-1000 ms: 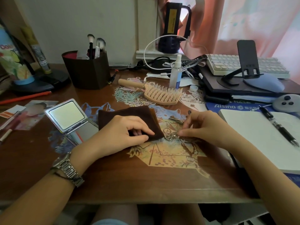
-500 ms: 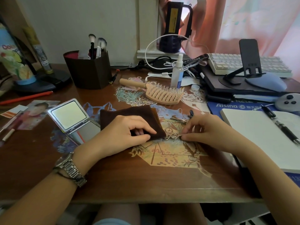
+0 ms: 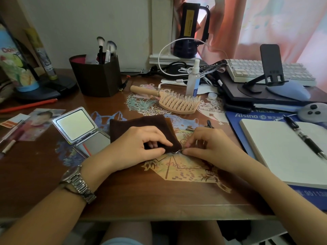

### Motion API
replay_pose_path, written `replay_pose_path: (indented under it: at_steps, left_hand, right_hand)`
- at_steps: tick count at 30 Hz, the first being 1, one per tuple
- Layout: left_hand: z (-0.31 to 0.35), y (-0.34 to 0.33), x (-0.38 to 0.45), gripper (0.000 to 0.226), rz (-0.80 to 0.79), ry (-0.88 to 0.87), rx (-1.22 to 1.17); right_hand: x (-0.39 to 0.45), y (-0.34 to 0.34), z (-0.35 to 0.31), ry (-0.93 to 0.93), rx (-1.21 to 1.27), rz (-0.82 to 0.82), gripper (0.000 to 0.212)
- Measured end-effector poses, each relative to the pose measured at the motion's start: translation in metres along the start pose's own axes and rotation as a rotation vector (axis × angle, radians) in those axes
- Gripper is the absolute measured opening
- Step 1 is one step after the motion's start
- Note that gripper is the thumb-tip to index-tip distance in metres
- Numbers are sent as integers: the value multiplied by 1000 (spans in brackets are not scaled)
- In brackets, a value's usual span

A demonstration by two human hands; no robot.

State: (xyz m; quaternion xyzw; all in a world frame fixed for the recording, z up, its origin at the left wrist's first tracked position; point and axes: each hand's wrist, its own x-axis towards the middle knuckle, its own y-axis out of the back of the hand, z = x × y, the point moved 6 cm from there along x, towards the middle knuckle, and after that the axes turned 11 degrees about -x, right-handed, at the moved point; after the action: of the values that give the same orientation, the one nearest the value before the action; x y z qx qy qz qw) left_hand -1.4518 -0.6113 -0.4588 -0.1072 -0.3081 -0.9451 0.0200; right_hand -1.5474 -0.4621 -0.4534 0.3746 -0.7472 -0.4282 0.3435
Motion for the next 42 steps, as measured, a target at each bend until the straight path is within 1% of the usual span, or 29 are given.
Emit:
replay_pose_path:
  at_steps: [5, 10, 19, 25, 29, 36, 39, 42]
  left_hand:
    - [0, 0, 0, 25, -5, 8, -8]
    - [0, 0, 0, 27, -8, 10, -3]
    - [-1, 0, -1, 26, -8, 14, -5]
    - [-1, 0, -1, 26, -18, 16, 10]
    - [0, -2, -1, 25, -31, 15, 25]
    - [0, -2, -1, 24, -29, 5, 32]
    - [-1, -2, -1, 24, -30, 12, 30]
    - [-1, -2, -1, 25, -30, 12, 29]
  right_hand:
    - [1, -5, 0, -15, -13, 33, 9]
    - [1, -7, -3, -27, 13, 58, 7]
    - [1, -5, -2, -20, 44, 28, 5]
    - [-3, 4, 5, -16, 77, 59, 10]
    - [-6, 11, 15, -40, 91, 71, 8]
    - [-11, 21, 31, -153, 112, 52, 7]
    - [-10, 17, 27, -133, 98, 0, 6]
    - [-7, 11, 23, -106, 72, -14, 7]
